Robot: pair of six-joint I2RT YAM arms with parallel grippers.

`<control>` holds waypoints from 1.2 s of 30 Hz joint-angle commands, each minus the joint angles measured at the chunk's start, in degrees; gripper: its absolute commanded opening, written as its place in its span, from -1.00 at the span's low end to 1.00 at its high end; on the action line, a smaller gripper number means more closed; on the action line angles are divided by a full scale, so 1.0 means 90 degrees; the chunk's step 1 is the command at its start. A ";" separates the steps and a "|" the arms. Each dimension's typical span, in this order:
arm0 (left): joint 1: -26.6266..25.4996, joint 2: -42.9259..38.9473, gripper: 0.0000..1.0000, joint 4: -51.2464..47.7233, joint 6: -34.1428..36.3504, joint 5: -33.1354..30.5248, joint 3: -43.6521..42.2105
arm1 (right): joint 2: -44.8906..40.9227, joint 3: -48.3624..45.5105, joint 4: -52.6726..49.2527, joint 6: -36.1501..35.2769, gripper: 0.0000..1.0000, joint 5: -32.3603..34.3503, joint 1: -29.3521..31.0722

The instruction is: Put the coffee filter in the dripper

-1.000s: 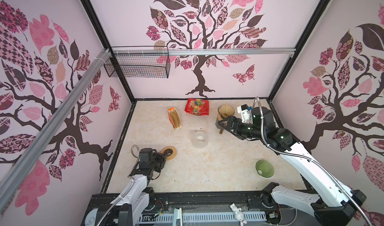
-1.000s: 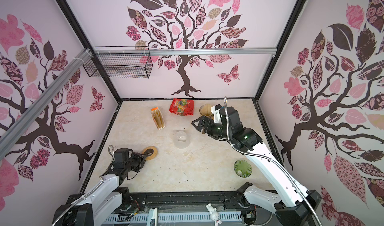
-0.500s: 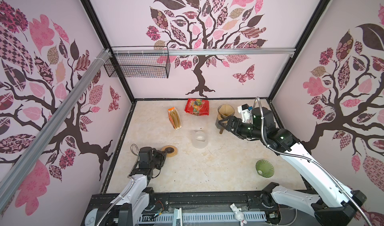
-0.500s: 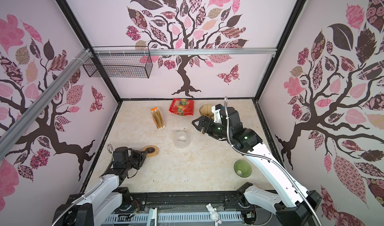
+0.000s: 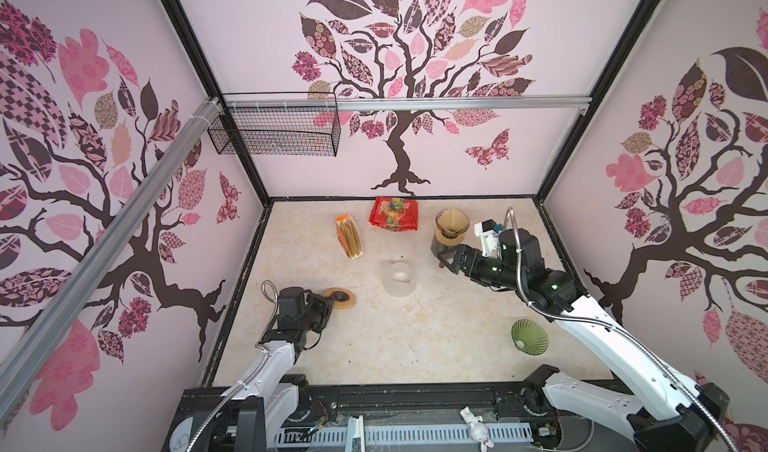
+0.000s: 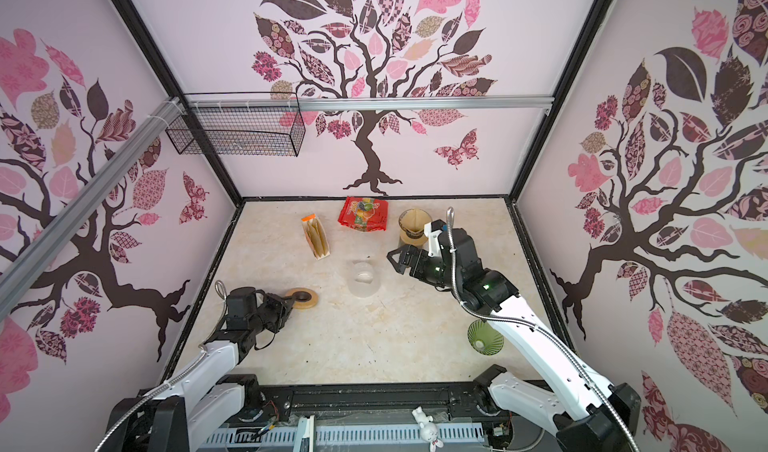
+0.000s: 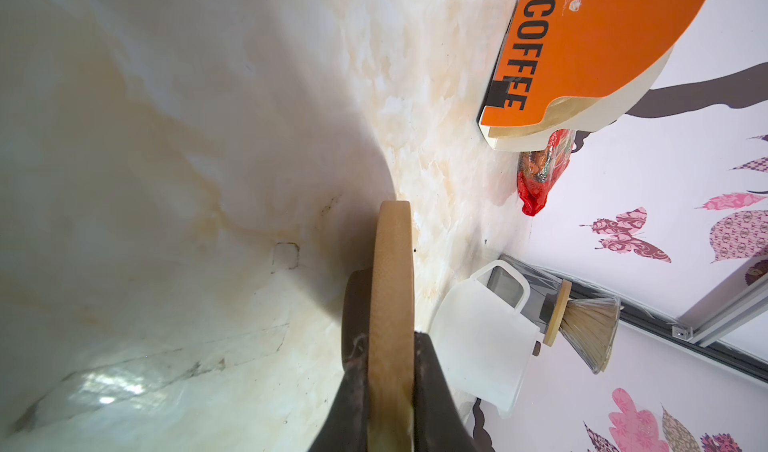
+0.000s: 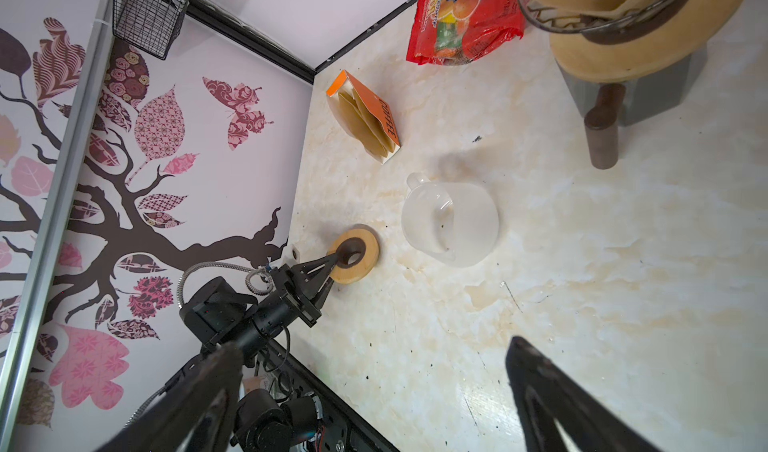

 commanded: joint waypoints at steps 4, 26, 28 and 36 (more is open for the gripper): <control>0.0007 0.0244 -1.00 0.0008 0.0258 0.0307 0.0527 | -0.0116 -0.0124 0.0286 -0.0317 1.00 0.0568 0.0009; -0.0412 0.0569 -1.00 0.1535 0.0507 0.1137 0.1816 | 0.0058 -0.0318 0.0740 -0.0351 1.00 0.0013 0.0010; -0.0719 0.0829 -1.00 0.1833 0.0514 0.1159 0.2065 | 0.0108 -0.0319 0.0729 -0.0427 1.00 0.0004 0.0004; -0.1618 0.1969 -1.00 0.2654 0.0567 0.1299 0.2819 | -0.0151 -0.0574 0.0780 -0.0874 1.00 0.0301 0.0005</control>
